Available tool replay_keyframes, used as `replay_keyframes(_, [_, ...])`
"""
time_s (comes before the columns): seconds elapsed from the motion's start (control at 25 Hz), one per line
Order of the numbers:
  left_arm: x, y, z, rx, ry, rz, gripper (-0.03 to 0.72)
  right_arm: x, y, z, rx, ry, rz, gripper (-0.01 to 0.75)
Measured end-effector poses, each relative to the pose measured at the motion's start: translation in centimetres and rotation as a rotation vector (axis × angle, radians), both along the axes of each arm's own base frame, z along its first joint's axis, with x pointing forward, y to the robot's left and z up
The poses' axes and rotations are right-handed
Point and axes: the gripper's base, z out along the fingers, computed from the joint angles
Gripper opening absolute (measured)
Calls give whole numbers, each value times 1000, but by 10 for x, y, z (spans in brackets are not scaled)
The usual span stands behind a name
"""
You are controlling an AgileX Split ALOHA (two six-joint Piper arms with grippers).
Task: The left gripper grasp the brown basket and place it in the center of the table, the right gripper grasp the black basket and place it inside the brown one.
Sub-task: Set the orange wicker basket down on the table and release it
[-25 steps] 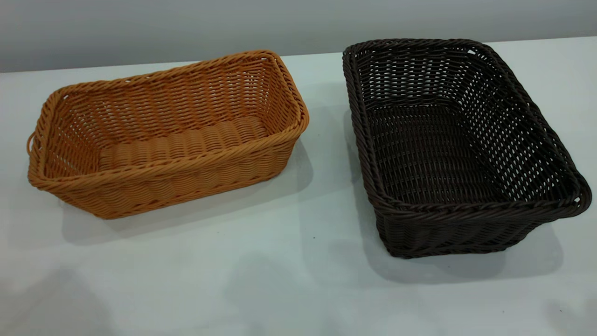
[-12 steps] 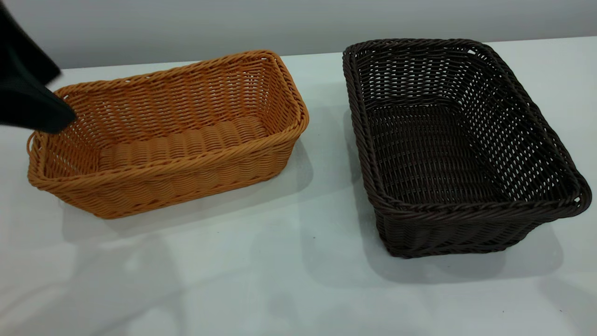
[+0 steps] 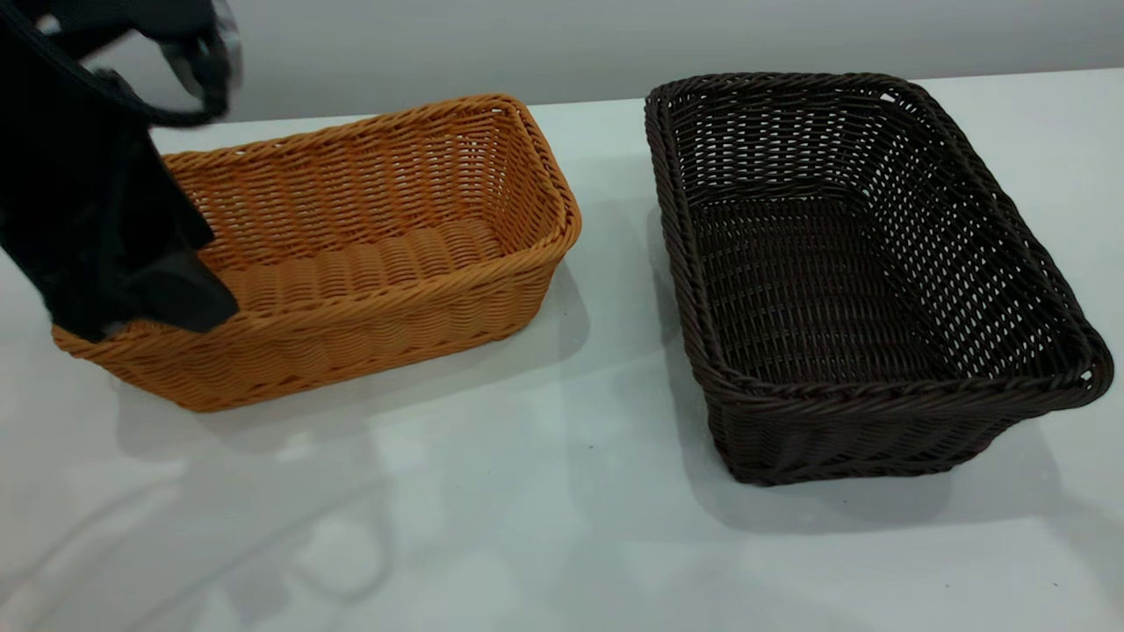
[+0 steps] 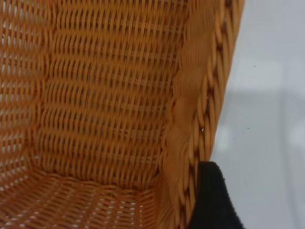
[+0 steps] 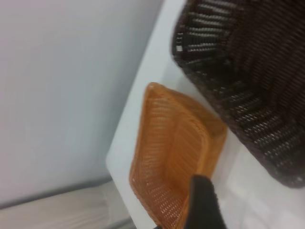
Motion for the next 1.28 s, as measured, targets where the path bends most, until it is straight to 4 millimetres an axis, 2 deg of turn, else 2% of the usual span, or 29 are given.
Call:
replay_keyframes(0.24, [5,-1,-21,32,53,-23,400,20,-4,-19,52,145,-39,446])
replay_keyframes(0.52, [7,-2,-21,32,33,-31,400,38,-9,-44,57,299,-73,446])
replay_keyframes(0.64, [12,-4,-16,26,17,-31,400,44,-5,-50,57,324,-74,446])
replay_keyframes(0.8, [19,-7,-8,18,-4,-34,400,50,11,-59,50,356,-62,446])
replay_keyframes(1.12, [17,-10,-8,21,7,-47,400,58,56,-80,25,411,-76,446])
replay_keyframes(1.28, [17,-10,-8,20,3,-46,400,58,66,-96,-21,492,-85,446])
